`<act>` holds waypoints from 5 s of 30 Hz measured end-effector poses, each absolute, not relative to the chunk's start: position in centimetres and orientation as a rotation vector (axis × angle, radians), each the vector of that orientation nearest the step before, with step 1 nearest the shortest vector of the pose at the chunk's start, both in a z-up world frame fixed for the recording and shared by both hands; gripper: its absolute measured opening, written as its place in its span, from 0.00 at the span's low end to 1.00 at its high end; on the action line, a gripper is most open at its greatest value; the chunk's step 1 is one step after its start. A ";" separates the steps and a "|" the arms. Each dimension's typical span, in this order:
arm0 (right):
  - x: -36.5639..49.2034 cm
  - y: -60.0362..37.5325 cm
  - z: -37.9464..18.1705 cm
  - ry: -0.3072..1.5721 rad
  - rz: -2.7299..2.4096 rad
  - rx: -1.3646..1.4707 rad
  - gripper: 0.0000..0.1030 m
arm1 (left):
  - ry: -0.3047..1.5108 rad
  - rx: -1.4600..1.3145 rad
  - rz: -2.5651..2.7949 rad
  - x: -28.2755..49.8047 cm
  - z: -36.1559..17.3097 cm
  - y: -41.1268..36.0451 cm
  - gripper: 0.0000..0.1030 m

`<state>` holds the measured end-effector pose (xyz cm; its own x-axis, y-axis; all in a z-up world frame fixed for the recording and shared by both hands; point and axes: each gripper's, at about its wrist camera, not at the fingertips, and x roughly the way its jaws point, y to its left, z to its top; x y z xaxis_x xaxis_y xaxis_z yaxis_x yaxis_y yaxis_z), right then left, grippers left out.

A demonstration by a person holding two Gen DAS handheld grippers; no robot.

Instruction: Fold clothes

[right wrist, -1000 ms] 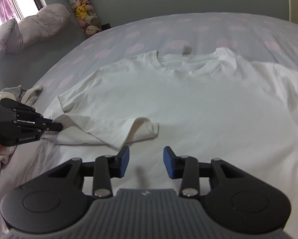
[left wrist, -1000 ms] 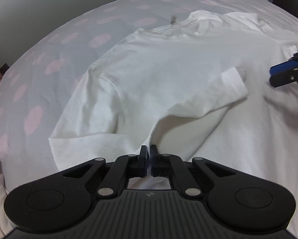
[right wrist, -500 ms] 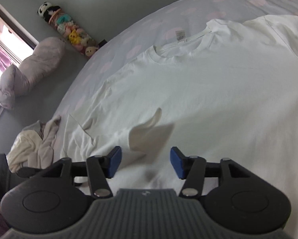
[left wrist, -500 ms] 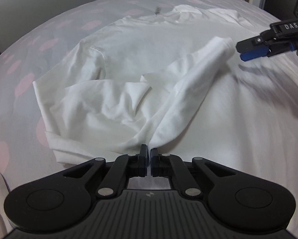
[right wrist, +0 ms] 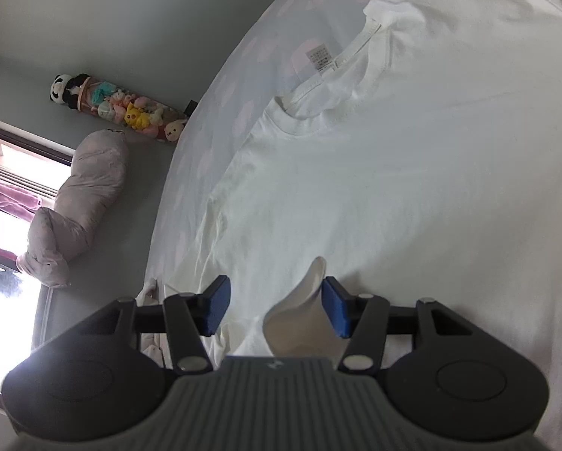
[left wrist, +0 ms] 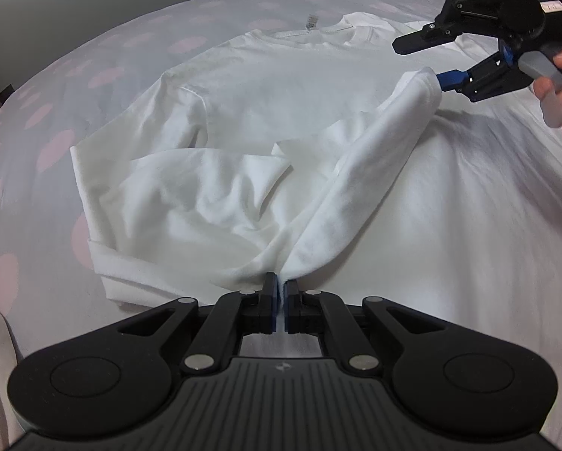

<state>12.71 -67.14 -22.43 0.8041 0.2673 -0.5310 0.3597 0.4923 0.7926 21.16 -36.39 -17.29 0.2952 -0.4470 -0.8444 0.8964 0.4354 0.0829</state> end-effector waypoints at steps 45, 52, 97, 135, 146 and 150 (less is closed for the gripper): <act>17.6 -61.7 13.8 0.384 -0.022 0.280 0.04 | 0.777 0.213 -0.810 28.7 -18.5 -37.7 0.11; 11.0 -72.1 8.7 0.457 -0.278 0.335 0.04 | 0.766 0.269 -0.782 28.0 -18.9 -37.5 0.03; 1.1 -81.9 -16.9 0.664 -0.359 0.635 0.04 | 0.856 0.046 -0.722 40.4 -15.2 -44.8 0.01; -8.2 -76.7 -17.8 0.619 -0.634 0.568 0.24 | 0.914 0.207 -0.644 34.0 -18.3 -40.8 0.13; -20.9 -87.1 -13.6 0.601 -0.917 0.626 0.24 | 0.883 0.235 -0.552 30.3 -15.6 -38.1 0.04; -25.0 -92.9 -12.3 0.595 -1.024 0.713 0.25 | 0.892 0.218 -0.545 28.9 -14.8 -38.2 0.05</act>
<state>-24.99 -92.91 -12.32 0.4036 -0.5472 -0.7333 0.9080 0.3381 0.2475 28.86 -38.16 -14.85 0.5038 -0.3589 -0.7857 0.5356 0.8434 -0.0418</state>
